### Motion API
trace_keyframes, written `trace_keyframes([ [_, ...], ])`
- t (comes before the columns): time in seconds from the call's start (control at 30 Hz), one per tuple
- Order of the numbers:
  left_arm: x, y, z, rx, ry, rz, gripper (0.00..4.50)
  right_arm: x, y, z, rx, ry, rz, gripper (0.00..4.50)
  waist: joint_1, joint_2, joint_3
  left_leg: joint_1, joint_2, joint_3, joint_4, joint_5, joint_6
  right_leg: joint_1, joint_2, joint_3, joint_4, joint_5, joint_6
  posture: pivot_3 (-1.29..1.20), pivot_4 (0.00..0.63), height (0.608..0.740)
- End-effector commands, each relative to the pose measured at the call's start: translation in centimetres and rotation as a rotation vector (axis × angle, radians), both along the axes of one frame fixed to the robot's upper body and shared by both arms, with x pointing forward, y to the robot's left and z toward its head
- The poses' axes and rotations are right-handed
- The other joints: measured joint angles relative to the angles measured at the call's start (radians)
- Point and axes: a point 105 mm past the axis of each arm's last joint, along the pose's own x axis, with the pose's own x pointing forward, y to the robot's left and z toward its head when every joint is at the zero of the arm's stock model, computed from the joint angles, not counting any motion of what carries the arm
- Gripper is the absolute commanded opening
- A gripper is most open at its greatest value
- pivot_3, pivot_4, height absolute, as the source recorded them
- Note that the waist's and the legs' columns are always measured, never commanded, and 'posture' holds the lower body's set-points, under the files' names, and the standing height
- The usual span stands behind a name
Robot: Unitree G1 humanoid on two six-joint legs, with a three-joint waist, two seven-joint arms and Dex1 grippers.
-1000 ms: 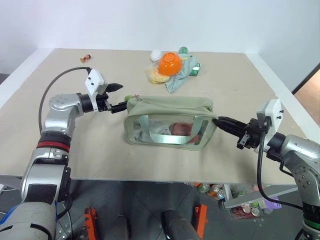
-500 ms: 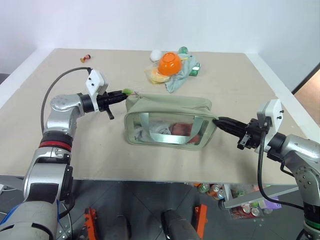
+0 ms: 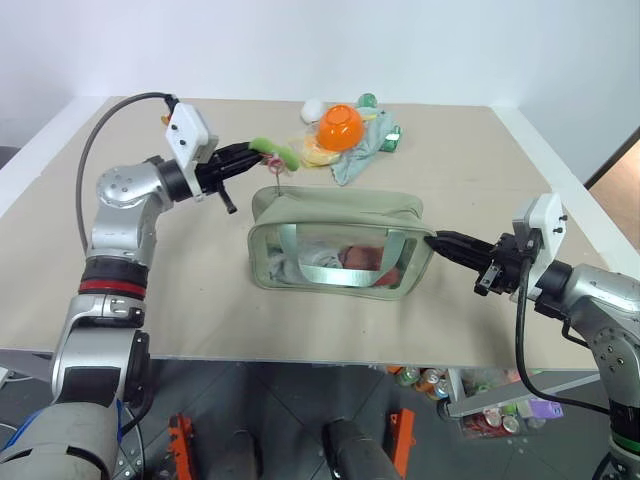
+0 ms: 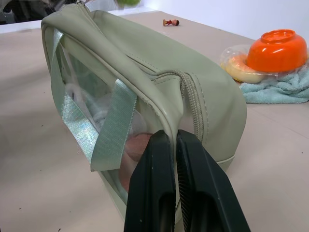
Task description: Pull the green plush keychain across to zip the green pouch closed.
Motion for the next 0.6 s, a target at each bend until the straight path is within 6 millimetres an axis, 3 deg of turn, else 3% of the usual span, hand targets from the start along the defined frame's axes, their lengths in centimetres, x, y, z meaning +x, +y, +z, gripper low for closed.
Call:
trace_keyframes([
  [0.03,-1.8,-2.1,2.7,0.041,-0.112,-0.097,0.03,-0.5,0.7,1.0,-0.017,-0.039,0.034,0.00,-0.001,0.000,0.000,0.000,0.000,0.000,0.000,0.000,0.000,0.000,0.000,0.000,0.000,0.000,0.000,0.00,0.150,0.738],
  [0.27,-4.1,-5.2,2.3,0.184,-0.134,-0.252,0.03,-0.5,0.7,1.0,-0.016,-0.035,0.028,0.00,-0.002,0.000,0.000,0.001,0.000,0.000,0.000,0.000,0.000,0.000,0.000,0.000,0.000,0.000,0.000,0.00,0.150,0.738],
  [0.47,-3.7,-4.9,-0.1,0.344,-0.111,-0.237,0.03,-0.5,0.7,1.0,-0.014,-0.035,0.027,0.00,-0.003,0.000,0.000,0.001,0.000,0.000,0.000,0.000,0.000,0.000,0.001,0.000,0.000,0.000,0.000,0.00,0.150,0.738],
  [0.6,-3.6,-4.6,-0.5,0.411,-0.141,-0.231,0.03,-0.5,0.8,0.8,-0.012,-0.034,0.030,0.00,-0.003,0.000,0.000,0.001,0.000,0.000,0.000,0.000,0.000,0.000,0.000,0.000,0.000,0.000,0.000,0.00,0.150,0.738],
])
